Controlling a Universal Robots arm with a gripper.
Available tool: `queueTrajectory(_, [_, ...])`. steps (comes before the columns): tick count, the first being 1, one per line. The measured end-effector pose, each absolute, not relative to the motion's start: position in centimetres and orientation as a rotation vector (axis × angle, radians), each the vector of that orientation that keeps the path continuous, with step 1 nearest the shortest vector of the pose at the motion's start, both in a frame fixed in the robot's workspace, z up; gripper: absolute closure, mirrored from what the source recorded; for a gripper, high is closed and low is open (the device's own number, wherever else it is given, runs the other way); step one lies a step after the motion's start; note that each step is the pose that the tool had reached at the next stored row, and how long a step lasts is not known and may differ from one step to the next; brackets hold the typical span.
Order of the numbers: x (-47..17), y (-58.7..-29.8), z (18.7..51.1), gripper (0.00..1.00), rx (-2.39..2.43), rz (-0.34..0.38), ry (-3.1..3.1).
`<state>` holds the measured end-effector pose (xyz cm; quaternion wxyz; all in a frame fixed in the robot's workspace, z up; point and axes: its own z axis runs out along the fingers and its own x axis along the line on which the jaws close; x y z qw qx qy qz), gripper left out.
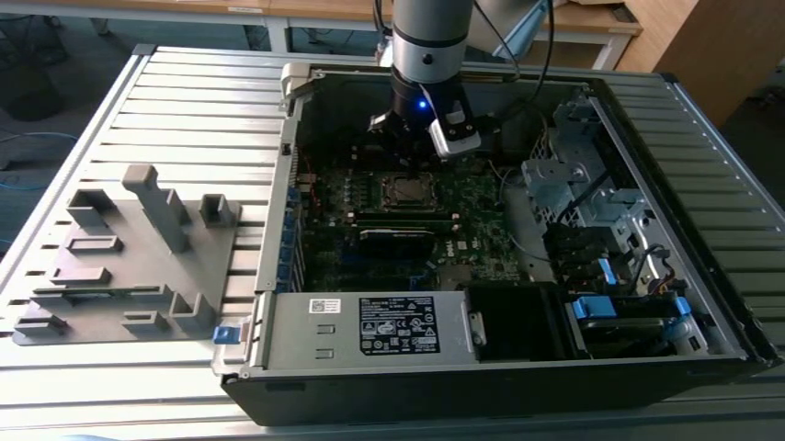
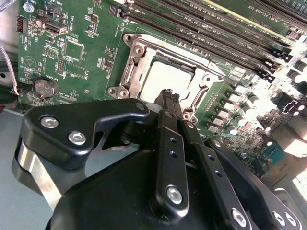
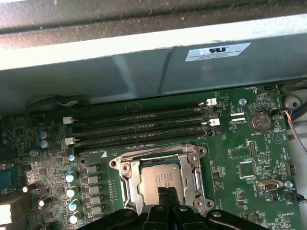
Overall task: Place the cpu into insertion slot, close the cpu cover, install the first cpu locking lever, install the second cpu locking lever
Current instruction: 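Install the second cpu locking lever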
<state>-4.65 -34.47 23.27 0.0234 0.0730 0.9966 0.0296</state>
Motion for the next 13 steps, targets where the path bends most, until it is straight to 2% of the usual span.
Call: queueTrajectory(13, [-4.65, -35.1, 23.3, 0.89, 0.226, 0.092, 3.085])
